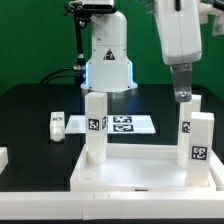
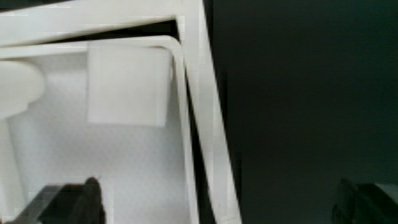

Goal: Assemble desk

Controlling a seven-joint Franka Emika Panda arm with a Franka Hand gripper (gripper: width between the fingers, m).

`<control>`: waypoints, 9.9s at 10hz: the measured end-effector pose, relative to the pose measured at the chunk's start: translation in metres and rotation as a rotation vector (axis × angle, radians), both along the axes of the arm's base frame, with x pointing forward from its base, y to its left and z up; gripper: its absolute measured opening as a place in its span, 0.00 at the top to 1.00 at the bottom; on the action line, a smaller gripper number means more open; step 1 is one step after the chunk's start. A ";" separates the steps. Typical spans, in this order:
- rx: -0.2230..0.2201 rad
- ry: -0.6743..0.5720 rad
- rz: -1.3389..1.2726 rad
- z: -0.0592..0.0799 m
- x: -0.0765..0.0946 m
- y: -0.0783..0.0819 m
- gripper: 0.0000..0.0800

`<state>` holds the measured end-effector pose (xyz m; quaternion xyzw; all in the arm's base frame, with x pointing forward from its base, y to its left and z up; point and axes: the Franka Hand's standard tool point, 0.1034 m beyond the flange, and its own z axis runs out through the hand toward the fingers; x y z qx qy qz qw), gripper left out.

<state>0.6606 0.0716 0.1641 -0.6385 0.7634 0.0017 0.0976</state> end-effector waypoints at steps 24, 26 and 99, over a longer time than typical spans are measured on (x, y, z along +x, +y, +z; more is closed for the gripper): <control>-0.165 -0.192 1.599 -0.006 -0.142 -0.097 0.19; -0.162 -0.166 1.639 -0.013 -0.175 -0.148 0.19; 0.251 -0.021 3.002 -0.111 -0.263 -0.218 0.19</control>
Offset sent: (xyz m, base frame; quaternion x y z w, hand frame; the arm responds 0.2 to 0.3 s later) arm 0.0000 0.0000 0.0000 0.0000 0.0000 -0.0650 0.9979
